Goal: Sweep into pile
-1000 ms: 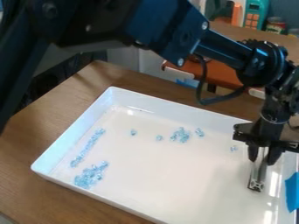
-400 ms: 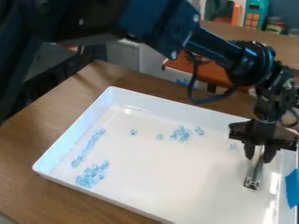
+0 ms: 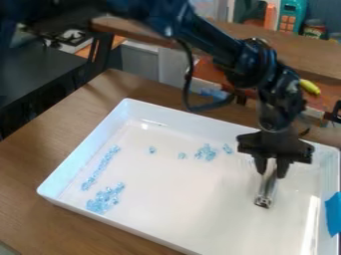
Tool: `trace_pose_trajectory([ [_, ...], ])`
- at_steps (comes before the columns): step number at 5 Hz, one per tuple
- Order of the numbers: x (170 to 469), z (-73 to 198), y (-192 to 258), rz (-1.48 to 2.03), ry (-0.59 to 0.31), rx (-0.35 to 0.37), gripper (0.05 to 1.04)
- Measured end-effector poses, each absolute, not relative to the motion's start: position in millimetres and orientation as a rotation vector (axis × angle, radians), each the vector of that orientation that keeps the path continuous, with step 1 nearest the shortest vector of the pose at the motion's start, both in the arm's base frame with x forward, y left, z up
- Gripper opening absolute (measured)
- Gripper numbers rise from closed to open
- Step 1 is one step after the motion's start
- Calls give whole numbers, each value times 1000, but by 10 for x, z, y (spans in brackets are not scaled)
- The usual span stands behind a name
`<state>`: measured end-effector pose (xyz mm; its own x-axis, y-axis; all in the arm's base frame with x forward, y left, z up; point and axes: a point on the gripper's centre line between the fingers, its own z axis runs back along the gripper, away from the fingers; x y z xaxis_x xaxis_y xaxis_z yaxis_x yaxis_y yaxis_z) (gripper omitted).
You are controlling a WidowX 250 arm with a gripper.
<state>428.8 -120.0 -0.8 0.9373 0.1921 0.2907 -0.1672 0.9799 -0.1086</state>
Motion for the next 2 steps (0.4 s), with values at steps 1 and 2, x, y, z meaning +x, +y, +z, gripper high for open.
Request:
trace_pose_trajectory([
  [1, 4256, -7, -945, 203, -295, -88, 334],
  [2, 4238, -18, -803, 210, -294, -101, 334],
])
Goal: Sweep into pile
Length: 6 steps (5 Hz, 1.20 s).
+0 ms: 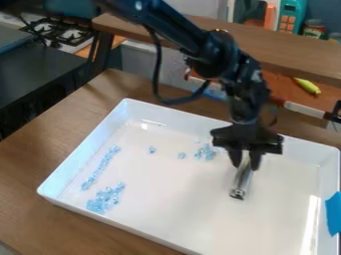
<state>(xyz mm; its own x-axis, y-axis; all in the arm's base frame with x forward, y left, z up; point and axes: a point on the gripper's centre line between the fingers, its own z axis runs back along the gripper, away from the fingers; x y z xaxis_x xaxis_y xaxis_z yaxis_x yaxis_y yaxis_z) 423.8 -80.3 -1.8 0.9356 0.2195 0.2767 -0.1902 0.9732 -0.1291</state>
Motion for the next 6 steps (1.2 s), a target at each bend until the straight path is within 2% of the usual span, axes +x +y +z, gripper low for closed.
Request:
trace_pose_trajectory([
  [3, 4167, -27, -254, 275, -320, -89, 334],
  [6, 4022, -7, 314, 574, -357, -31, 334],
])
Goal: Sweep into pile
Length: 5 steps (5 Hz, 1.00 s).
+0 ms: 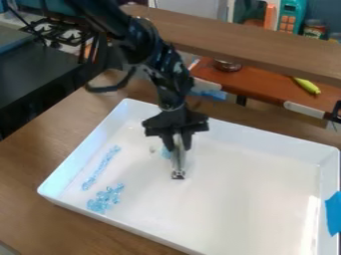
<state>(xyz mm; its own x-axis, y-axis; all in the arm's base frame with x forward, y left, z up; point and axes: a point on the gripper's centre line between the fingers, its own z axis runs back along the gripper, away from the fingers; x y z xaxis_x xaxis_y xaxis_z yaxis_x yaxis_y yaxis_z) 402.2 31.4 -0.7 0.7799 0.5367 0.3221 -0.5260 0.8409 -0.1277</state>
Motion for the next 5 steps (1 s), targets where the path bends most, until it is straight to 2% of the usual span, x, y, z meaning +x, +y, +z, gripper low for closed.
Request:
trace_pose_trajectory([
  [2, 3931, -17, 590, 719, -364, 32, 334],
  [4, 3598, -24, 843, 772, -349, 119, 334],
  [5, 3415, -26, 954, 708, -374, 160, 334],
])
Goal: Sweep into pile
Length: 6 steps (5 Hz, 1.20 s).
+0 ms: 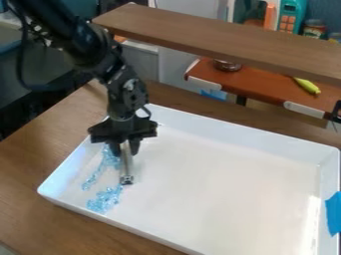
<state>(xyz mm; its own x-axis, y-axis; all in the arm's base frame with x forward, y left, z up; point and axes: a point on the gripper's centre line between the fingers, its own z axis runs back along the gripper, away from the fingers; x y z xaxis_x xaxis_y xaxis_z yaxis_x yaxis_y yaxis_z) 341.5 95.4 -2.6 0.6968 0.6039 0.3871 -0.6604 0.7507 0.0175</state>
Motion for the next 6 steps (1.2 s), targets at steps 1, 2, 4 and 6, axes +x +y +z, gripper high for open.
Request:
trace_pose_trajectory([
  [1, 3263, -14, 1013, 662, -383, 199, 334],
  [2, 3242, 7, 1014, 641, -390, 232, 334],
  [4, 3351, 316, 446, 672, -401, 112, 334],
  [6, 3489, 658, -487, 601, -488, 126, 334],
])
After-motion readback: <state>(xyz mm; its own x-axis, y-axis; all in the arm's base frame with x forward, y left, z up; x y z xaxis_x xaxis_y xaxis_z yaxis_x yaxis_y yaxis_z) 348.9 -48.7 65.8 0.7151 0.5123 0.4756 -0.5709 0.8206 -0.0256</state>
